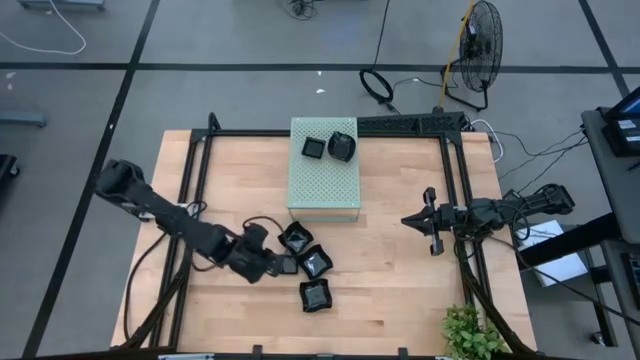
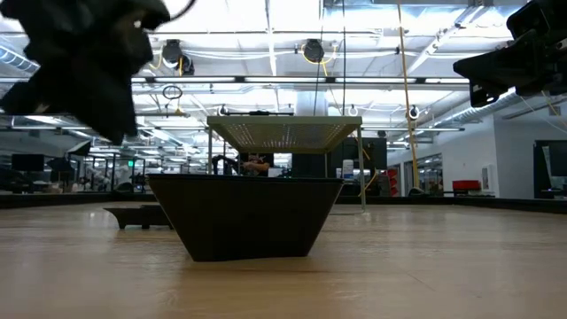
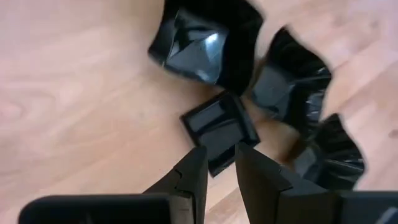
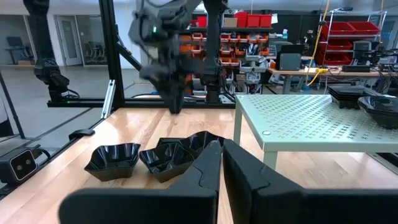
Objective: Pick & Place Mini shaped plates
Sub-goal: Stack the black square plate on top of the other square plates on the shelf
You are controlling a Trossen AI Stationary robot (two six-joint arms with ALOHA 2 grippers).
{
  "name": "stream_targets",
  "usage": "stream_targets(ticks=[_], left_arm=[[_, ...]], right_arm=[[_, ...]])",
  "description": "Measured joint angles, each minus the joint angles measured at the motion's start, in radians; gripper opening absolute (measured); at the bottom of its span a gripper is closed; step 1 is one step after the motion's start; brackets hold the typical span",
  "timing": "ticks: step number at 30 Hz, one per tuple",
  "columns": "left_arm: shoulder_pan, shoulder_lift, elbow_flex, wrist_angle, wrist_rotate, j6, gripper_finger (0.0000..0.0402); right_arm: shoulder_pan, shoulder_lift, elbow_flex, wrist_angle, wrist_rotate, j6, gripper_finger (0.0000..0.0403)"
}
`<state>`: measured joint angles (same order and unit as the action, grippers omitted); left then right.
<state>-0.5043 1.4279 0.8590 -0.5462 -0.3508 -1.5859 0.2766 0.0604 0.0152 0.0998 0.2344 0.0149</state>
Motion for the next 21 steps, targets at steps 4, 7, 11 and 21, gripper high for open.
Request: stream_targets(ticks=[4, 7, 11, 21], left_arm=[[0.018, 0.088, 0.0, 0.006, 0.062, -0.023, 0.0085], [0.036, 0.142, 0.0, 0.035, 0.099, -0.024, 0.0085], [0.062, 0.198, 0.0, 0.089, 0.158, -0.024, 0.0085], [0.098, 0.254, 0.001, 0.142, 0.198, -0.023, 0.0085]], right_arm=[[0.0, 0.0, 0.0, 0.0, 0.0, 0.0, 0.0007], [0.0, 0.0, 0.0, 0.0, 0.0, 0.0, 0.0008], [0.0, 0.0, 0.0, 0.0, 0.0, 0.0, 0.0007], [0.0, 0.0, 0.0, 0.0, 0.0, 0.0, 0.0008]])
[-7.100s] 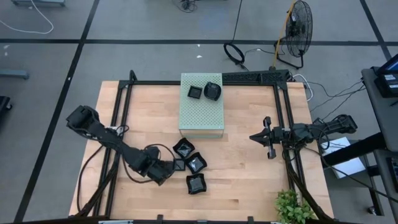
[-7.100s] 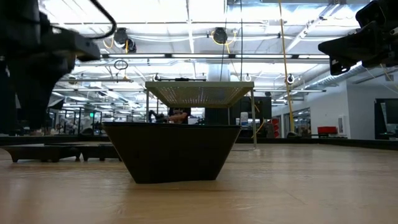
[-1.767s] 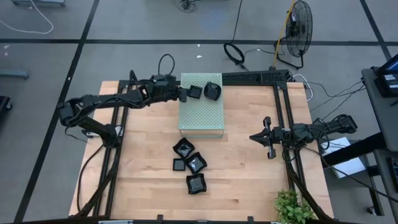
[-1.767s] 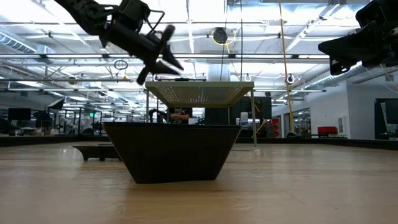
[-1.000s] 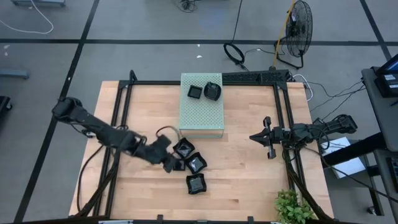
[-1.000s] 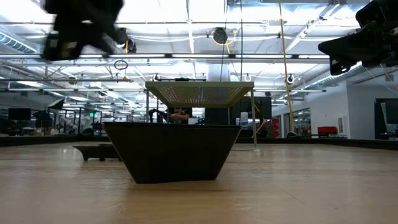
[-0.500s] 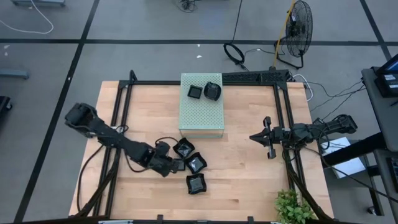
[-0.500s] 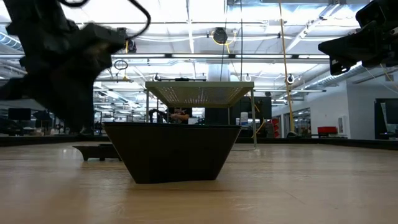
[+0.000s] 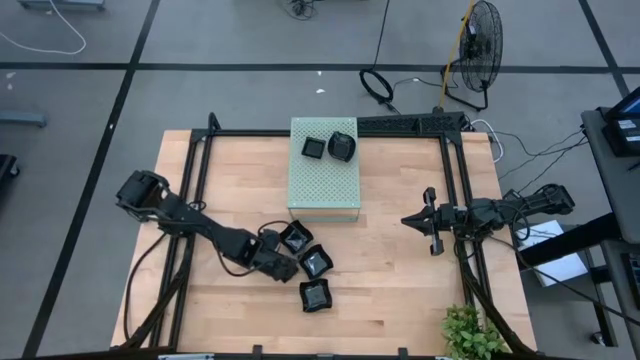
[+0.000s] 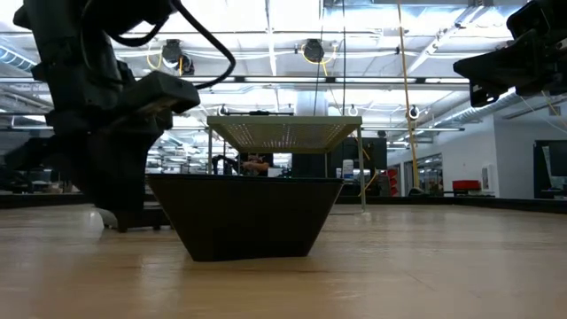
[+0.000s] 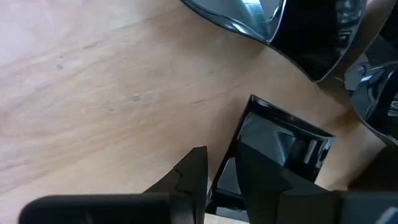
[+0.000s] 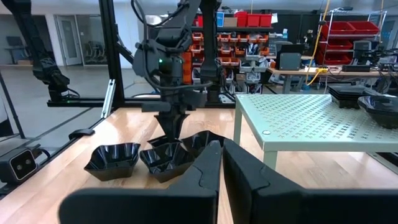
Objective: Pick & Place Mini shaped plates
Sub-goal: Stack the black square plate on top of the other square plates on the shelf
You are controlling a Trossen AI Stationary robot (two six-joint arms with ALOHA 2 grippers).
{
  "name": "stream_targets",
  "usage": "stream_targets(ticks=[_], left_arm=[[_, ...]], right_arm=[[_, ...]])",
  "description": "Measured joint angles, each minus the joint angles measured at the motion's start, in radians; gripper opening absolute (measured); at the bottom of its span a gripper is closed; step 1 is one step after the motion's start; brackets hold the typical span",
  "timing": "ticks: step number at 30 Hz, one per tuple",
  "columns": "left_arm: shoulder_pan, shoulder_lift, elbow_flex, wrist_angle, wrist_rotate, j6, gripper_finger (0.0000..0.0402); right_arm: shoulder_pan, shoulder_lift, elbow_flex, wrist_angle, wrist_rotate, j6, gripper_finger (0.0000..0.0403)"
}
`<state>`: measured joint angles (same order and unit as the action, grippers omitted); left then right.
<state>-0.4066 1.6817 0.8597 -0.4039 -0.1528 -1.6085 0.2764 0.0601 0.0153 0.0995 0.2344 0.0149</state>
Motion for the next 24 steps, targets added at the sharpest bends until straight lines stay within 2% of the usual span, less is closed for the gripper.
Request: stream_targets(ticks=[11, 14, 18, 24], left_arm=[[0.005, 0.0, 0.0, -0.013, 0.026, 0.035, 0.0084], [0.005, 0.0, 0.0, -0.012, 0.031, 0.04, 0.0064], [0.005, -0.029, 0.0, -0.013, 0.061, 0.084, 0.0012], [-0.001, -0.134, 0.0, -0.066, 0.04, 0.089, 0.0006]], right_arm=[[0.0, 0.0, 0.0, 0.0, 0.0, 0.0, 0.0007], [0.0, 0.0, 0.0, 0.0, 0.0, 0.0, 0.0007], [0.0, 0.0, 0.0, 0.001, 0.0, 0.0, 0.0008], [0.0, 0.0, 0.0, 0.0, 0.0, 0.0, 0.0007]])
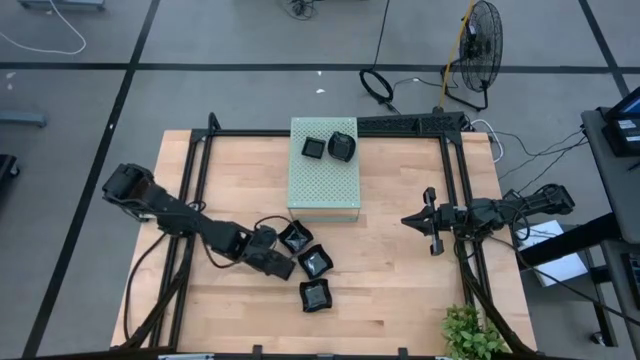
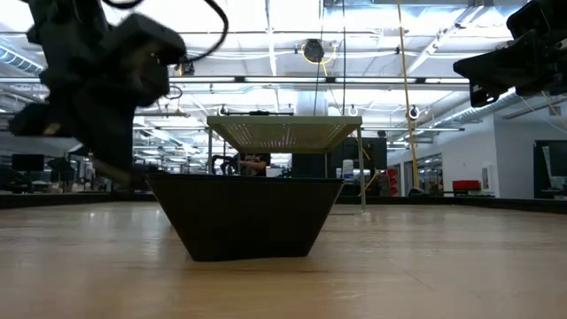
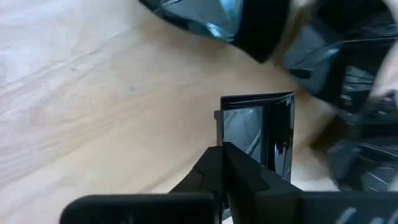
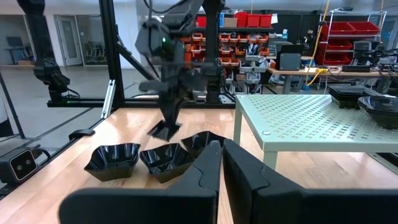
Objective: Pick & Place Mini shaped plates
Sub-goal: Stack the black square plate on top of the other square plates on the shelf
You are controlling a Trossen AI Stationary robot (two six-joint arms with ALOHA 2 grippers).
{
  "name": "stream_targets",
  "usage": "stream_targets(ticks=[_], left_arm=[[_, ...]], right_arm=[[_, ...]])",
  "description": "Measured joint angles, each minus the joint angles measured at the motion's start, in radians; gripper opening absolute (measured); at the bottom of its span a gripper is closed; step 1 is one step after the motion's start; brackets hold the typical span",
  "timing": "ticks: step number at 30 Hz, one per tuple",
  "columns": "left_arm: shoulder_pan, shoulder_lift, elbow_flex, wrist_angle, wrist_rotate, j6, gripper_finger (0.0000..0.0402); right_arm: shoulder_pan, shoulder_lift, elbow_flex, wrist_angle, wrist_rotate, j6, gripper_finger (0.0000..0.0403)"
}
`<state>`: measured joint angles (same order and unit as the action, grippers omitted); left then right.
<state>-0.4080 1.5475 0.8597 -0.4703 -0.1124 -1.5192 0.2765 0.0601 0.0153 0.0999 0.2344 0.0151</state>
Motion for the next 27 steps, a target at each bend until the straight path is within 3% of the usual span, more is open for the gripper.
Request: stream_targets(ticks=[5, 10, 13, 16, 20, 27], left_arm=[[-0.018, -0.117, -0.001, -0.034, -0.091, 0.018, 0.0006], [-0.033, -0.227, 0.0, 0.033, -0.285, 0.101, 0.0006], [0.013, -0.285, 0.0, 0.08, -0.392, 0.192, 0.0004], [0.11, -0.339, 0.0, 0.126, -0.431, 0.281, 0.0005], [0.287, -0.375, 0.0, 0.242, -0.396, 0.45, 0.0003], [0.656, -0.354, 0.0, 0.421, -0.072, 0.649, 0.0003]], right_arm=[[0.0, 0.0, 0.0, 0.0, 0.0, 0.0, 0.0008], [0.0, 0.0, 0.0, 0.0, 0.0, 0.0, 0.0007], [0.0, 0.0, 0.0, 0.0, 0.0, 0.0, 0.0008], [0.0, 0.0, 0.0, 0.0, 0.0, 0.0, 0.0008], [0.0, 0.0, 0.0, 0.0, 0.0, 0.0, 0.0007], [0.0, 0.0, 0.0, 0.0, 0.0, 0.0, 0.0007]])
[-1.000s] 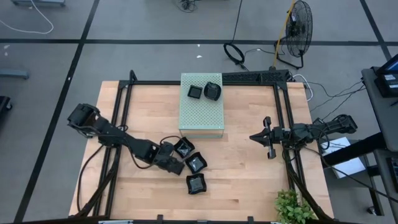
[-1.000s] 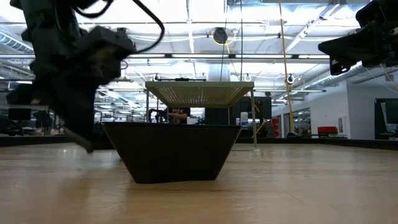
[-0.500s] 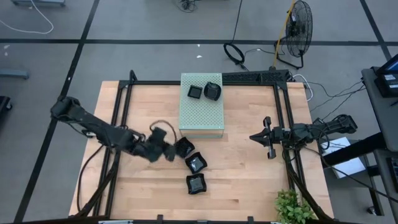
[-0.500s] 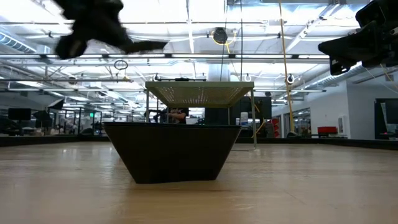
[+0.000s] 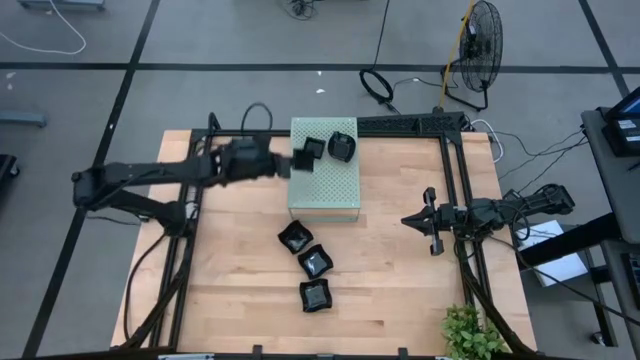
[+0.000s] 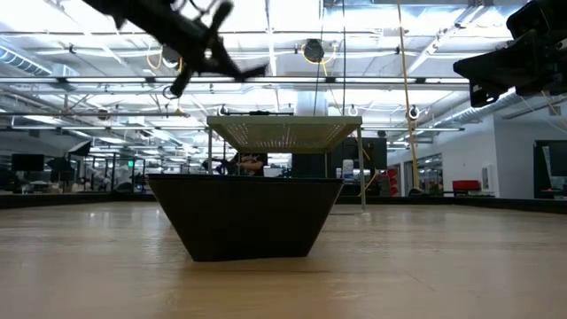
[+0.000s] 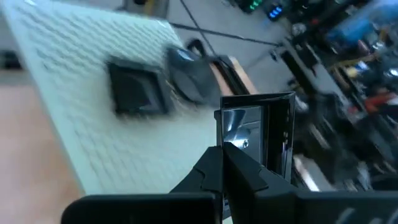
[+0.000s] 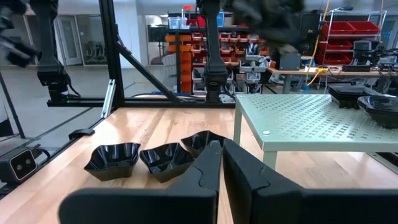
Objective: Pick & Place Mini shaped plates
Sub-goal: Stack the black square plate on top of the other square plates on the shelf
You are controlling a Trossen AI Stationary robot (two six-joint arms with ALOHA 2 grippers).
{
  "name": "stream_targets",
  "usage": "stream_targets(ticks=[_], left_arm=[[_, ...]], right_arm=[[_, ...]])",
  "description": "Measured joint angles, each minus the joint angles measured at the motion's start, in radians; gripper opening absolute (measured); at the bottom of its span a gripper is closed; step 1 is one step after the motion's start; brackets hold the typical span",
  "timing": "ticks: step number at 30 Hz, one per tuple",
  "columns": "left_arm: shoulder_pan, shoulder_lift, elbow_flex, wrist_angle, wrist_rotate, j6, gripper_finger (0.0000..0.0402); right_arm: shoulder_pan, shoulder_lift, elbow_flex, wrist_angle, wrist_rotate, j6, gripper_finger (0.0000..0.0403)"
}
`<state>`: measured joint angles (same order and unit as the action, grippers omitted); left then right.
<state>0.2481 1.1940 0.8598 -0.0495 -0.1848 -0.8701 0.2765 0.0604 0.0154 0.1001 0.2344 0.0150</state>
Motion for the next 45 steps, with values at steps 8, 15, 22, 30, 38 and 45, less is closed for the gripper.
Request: stream_targets(ticks=[8, 15, 22, 30, 38, 45], left_arm=[[0.23, 0.096, -0.001, 0.066, 0.077, 0.101, 0.0003], [0.27, 0.217, -0.001, 0.262, 0.139, 0.194, 0.0005], [0.272, 0.276, -0.001, 0.356, 0.184, 0.273, 0.0013], [0.271, 0.275, 0.0, 0.324, 0.181, 0.295, 0.0014], [0.271, 0.275, 0.0, 0.285, 0.178, 0.309, 0.0005], [0.271, 0.275, 0.0, 0.285, 0.175, 0.294, 0.0039]], right_arm=[[0.0, 0.0, 0.0, 0.0, 0.0, 0.0, 0.0008], [0.0, 0.0, 0.0, 0.0, 0.0, 0.0, 0.0008], [0.0, 0.0, 0.0, 0.0, 0.0, 0.0, 0.0006], [0.0, 0.0, 0.0, 0.0, 0.0, 0.0, 0.0007], [0.0, 0.0, 0.0, 0.0, 0.0, 0.0, 0.0008], [0.0, 0.0, 0.0, 0.0, 0.0, 0.0, 0.0008]])
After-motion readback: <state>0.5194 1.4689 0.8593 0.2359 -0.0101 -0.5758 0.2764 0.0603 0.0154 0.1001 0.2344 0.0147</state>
